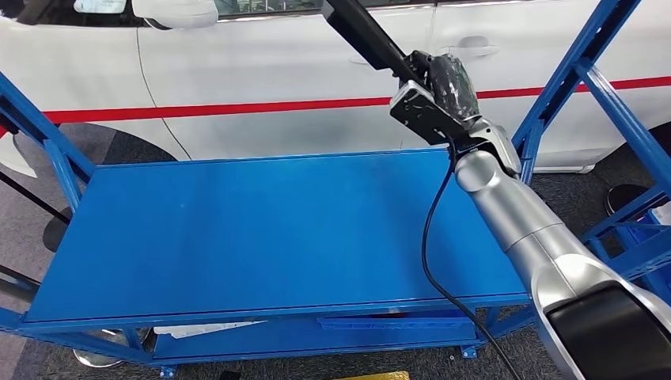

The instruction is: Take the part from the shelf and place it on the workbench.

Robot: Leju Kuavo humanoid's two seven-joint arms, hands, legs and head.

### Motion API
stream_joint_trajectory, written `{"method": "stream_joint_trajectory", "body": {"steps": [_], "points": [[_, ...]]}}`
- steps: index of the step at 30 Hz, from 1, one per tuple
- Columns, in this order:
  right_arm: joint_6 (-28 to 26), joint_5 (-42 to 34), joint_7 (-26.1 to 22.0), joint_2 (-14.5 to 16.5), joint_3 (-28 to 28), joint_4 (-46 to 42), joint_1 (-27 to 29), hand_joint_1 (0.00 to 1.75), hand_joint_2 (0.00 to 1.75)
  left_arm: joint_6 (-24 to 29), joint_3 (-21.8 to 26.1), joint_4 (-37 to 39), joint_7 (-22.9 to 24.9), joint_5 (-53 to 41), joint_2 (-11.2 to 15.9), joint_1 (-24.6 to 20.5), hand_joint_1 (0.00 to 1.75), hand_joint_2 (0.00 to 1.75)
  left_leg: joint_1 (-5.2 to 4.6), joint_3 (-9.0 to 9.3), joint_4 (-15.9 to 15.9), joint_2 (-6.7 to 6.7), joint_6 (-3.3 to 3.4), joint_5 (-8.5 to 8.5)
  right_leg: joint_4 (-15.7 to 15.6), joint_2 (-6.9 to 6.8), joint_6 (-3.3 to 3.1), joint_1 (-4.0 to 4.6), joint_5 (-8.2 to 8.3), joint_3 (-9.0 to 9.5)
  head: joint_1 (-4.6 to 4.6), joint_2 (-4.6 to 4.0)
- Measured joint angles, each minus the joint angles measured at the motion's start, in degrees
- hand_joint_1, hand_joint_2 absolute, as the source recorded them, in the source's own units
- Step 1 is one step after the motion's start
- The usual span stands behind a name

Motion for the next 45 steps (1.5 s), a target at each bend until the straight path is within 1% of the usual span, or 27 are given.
{"method": "stream_joint_trajectory", "body": {"steps": [6, 10, 15, 18, 19, 20, 21, 23, 24, 25, 26, 28, 29, 30, 31, 32, 33, 34, 35, 36, 38, 39, 40, 41, 42, 44, 45], "points": [[-1.0, -0.5, 0.1, -1.9, 0.0, -3.5, 3.2, 1.75, 1.75, -0.4, 0.0, 0.0, -1.1, 0.0, 0.0, 0.1, 0.00, 1.75, -0.09, -0.01, 0.1, 0.00, 0.07, -0.06, 0.0, 0.00, 0.06, -0.09, 0.01, 0.01, 0.00, -0.01], [-1.1, -0.7, 0.1, -2.5, 0.0, -3.8, 3.8, 1.75, 1.75, -0.3, 0.0, 0.0, -1.2, 0.0, 0.0, 0.1, 0.00, 1.75, -0.24, -0.01, 0.1, 0.00, 0.19, -0.14, 0.0, 0.00, 0.16, -0.21, -0.02, 0.01, 0.00, 0.00], [-1.1, -1.0, 0.0, -2.7, 0.0, -4.0, 3.8, 1.75, 1.75, -0.4, 0.0, 0.0, -1.0, -0.1, 0.0, 0.1, 0.00, 1.75, -0.53, -0.06, 0.3, 0.00, 0.56, -0.35, 0.0, 0.00, 0.56, -0.39, -0.10, 0.05, 0.00, 0.00], [-1.2, -1.0, -0.3, -2.7, 0.0, -4.0, 3.7, 1.75, 1.75, -0.3, 0.0, 0.0, -0.6, -0.2, -0.1, 0.0, 0.00, 1.75, -0.40, 0.18, -0.1, 0.05, 1.05, -0.06, 0.1, 0.01, 1.02, -0.44, -0.23, 0.19, 0.01, 0.00], [-1.3, -1.0, -0.4, -2.7, -0.1, -4.0, 3.6, 1.75, 1.75, -0.3, 0.0, 0.0, -0.5, -0.2, -0.1, 0.0, 0.00, 1.75, -0.22, 0.38, -0.4, 0.10, 1.26, 0.16, 0.7, 0.01, 1.24, -0.44, -0.89, 0.02, 0.01, 0.00], [-1.4, -1.1, -0.6, -2.7, -0.2, -4.0, 3.6, 1.75, 1.75, -0.3, 0.0, 0.0, -0.4, -0.3, -0.2, 0.0, 0.00, 1.75, -0.05, 0.58, -0.7, 0.16, 1.44, 0.34, 2.1, 0.00, 1.43, -0.45, -2.06, -0.47, 0.01, 0.00], [-1.5, -1.1, -0.7, -2.7, -0.3, -4.0, 3.6, 1.75, 1.75, -0.3, 0.0, 0.0, -0.3, -0.3, -0.2, 0.0, 0.00, 1.75, 0.03, 0.70, -0.9, 0.22, 1.54, 0.44, 5.0, -0.01, 1.67, -0.56, -3.96, -1.63, 0.02, 0.00], [-1.7, -1.2, -0.9, -2.8, -0.4, -4.0, 3.6, 1.75, 1.75, -0.3, 0.0, 0.0, -0.3, -0.3, -0.2, -0.1, 0.00, 1.75, 0.04, 0.65, -0.8, 0.24, 1.60, 0.47, 12.6, -0.02, 2.10, -0.86, -7.69, -4.94, 0.02, 0.00], [-1.7, -1.3, -1.0, -2.8, -0.4, -4.0, 3.7, 1.75, 1.75, -0.3, 0.0, 0.0, -0.2, -0.3, -0.2, -0.1, 0.00, 1.75, 0.06, 0.60, -0.8, 0.24, 1.59, 0.47, 15.5, -0.03, 2.32, -1.08, -8.61, -6.24, 0.02, 0.00], [-1.8, -1.5, -1.1, -2.8, -0.4, -4.0, 3.8, 1.75, 1.75, -0.3, 0.0, 0.0, -0.2, -0.3, -0.2, 0.0, 0.00, 1.75, 0.10, 0.51, -0.6, 0.24, 1.57, 0.47, 16.3, -0.05, 2.51, -1.30, -8.25, -6.47, 0.02, 0.00], [-1.8, -1.6, -1.2, -2.8, -0.5, -4.1, 3.8, 1.75, 1.75, -0.3, 0.0, 0.0, -0.1, -0.3, -0.2, 0.0, 0.00, 1.75, 0.16, 0.41, -0.5, 0.21, 1.51, 0.45, 14.8, -0.08, 2.66, -1.51, -6.92, -5.58, 0.01, 0.00], [-1.9, -1.8, -1.3, -2.8, -0.7, -4.5, 3.5, 1.75, 1.75, -0.2, 0.0, 0.0, 0.0, -0.3, -0.2, 0.0, 0.00, 1.75, 0.25, 0.06, 0.2, 0.14, 1.13, 0.30, 7.5, -0.13, 2.85, -1.88, -3.62, -1.45, 0.02, 0.00], [-2.0, -1.8, -1.2, -2.8, -0.8, -4.8, 3.3, 1.75, 1.75, -0.2, 0.0, 0.0, 0.0, -0.3, -0.2, -0.1, 0.00, 1.75, 0.25, -0.16, 0.5, 0.11, 0.80, 0.26, 4.3, -0.03, 2.70, -1.82, -2.49, 0.25, 0.01, 0.01], [-2.1, -1.9, -1.1, -2.8, -0.9, -5.2, 3.1, 1.75, 1.75, -0.1, 0.0, 0.0, 0.1, -0.4, -0.2, -0.1, 0.00, 1.75, 0.22, -0.35, 0.7, 0.08, 0.43, 0.29, 2.2, 0.07, 2.44, -1.73, -1.98, 1.30, 0.01, 0.01], [-2.2, -1.9, -0.9, -2.8, -0.9, -5.4, 2.9, 1.75, 1.75, -0.1, -0.1, 0.0, 0.2, -0.4, -0.2, -0.1, 0.00, 1.75, 0.19, -0.51, 0.8, 0.06, 0.03, 0.42, 1.5, 0.18, 2.08, -1.56, -1.93, 1.56, 0.01, 0.01], [-2.3, -1.9, -0.7, -2.8, -0.9, -5.6, 2.8, 1.75, 1.75, 0.0, -0.1, 0.0, 0.2, -0.5, -0.2, -0.1, 0.00, 1.75, 0.20, -0.58, 0.8, 0.03, -0.36, 0.64, 1.5, 0.27, 1.65, -1.40, -1.63, 1.36, 0.01, 0.01], [-2.3, -1.8, -0.6, -2.8, -0.9, -5.6, 2.8, 1.75, 1.75, 0.0, -0.1, 0.0, 0.3, -0.6, -0.2, 0.0, 0.00, 1.75, 0.24, -0.70, 0.8, -0.03, -0.72, 0.72, 1.2, 0.20, 1.20, -1.49, -1.43, 1.23, 0.02, 0.00], [-2.3, -1.8, -0.4, -2.9, -1.0, -5.6, 2.7, 1.75, 1.75, 0.1, -0.1, 0.0, 0.3, -0.7, -0.2, 0.0, 0.00, 1.75, 0.32, -0.97, 1.2, -0.04, -1.09, 0.28, 1.1, 0.10, 0.75, -1.57, -1.11, 1.04, 0.01, 0.00], [-2.3, -1.8, -0.4, -2.9, -0.9, -5.6, 2.6, 1.75, 1.75, 0.1, -0.1, 0.0, 0.3, -0.9, -0.1, 0.0, 0.00, 1.75, 0.42, -1.54, 2.6, -0.02, -1.44, -1.10, 0.9, -0.02, 0.28, -1.66, -0.73, 0.79, 0.01, 0.00], [-2.3, -1.8, -0.3, -2.9, -0.9, -5.6, 2.6, 1.75, 1.75, 0.1, -0.1, 0.0, 0.3, -1.0, -0.1, 0.0, 0.00, 1.75, 0.56, -2.40, 5.1, 0.02, -1.75, -3.21, 0.8, -0.14, -0.11, -1.72, -0.35, 0.49, 0.01, 0.00], [-2.3, -1.7, -0.3, -2.9, -0.9, -5.6, 2.5, 1.75, 1.75, 0.2, -0.1, 0.0, 0.3, -1.0, -0.1, -0.1, 0.00, 1.75, 0.79, -4.41, 12.3, 0.13, -2.29, -8.11, 0.8, -0.26, -0.47, -1.58, 0.24, -0.24, 0.00, 0.00], [-2.3, -1.7, -0.3, -2.9, -0.9, -5.6, 2.5, 1.75, 1.75, 0.2, -0.1, 0.0, 0.3, -1.0, -0.1, -0.2, 0.00, 1.75, 0.85, -4.89, 15.2, 0.15, -2.46, -9.52, 0.8, -0.29, -0.49, -1.52, 0.52, -0.62, 0.00, 0.00], [-2.3, -1.7, -0.2, -2.9, -0.9, -5.6, 2.5, 1.75, 1.75, 0.2, -0.1, 0.0, 0.3, -1.0, -0.1, -0.2, 0.00, 1.75, 0.88, -4.63, 16.5, 0.16, -2.54, -9.96, 0.9, -0.32, -0.47, -1.47, 0.78, -0.99, 0.00, 0.00], [-2.3, -1.7, -0.2, -2.9, -0.9, -5.6, 2.5, 1.75, 1.75, 0.2, -0.1, 0.0, 0.3, -1.0, -0.1, -0.2, 0.00, 1.75, 0.89, -3.32, 15.6, 0.17, -2.53, -9.36, 0.9, -0.32, -0.40, -1.45, 1.04, -1.36, 0.00, 0.00], [-2.3, -1.7, -0.2, -2.9, -0.9, -5.6, 2.5, 1.75, 1.75, 0.2, -0.1, 0.0, 0.3, -1.0, -0.1, -0.2, 0.00, 1.75, 0.88, -1.06, 12.6, 0.17, -2.41, -8.05, 1.0, -0.32, -0.30, -1.42, 1.27, -1.67, 0.00, 0.00], [-2.3, -1.7, -0.2, -2.9, -0.9, -5.6, 2.3, 1.75, 1.75, 0.3, -0.1, 0.0, 0.3, -1.0, -0.1, -0.2, 0.00, 1.75, 0.70, 4.03, 4.6, 0.16, -1.85, -6.03, 1.1, -0.32, 0.07, -1.35, 1.72, -2.20, 0.01, 0.00], [-2.3, -1.7, -0.2, -2.9, -1.0, -5.6, 2.1, 1.75, 1.75, 0.3, -0.1, 0.0, 0.3, -1.0, -0.1, -0.2, 0.00, 1.75, 0.53, 5.60, 1.9, 0.13, -1.53, -5.59, 1.2, -0.33, 0.35, -1.34, 1.98, -2.38, 0.01, 0.00]]}}
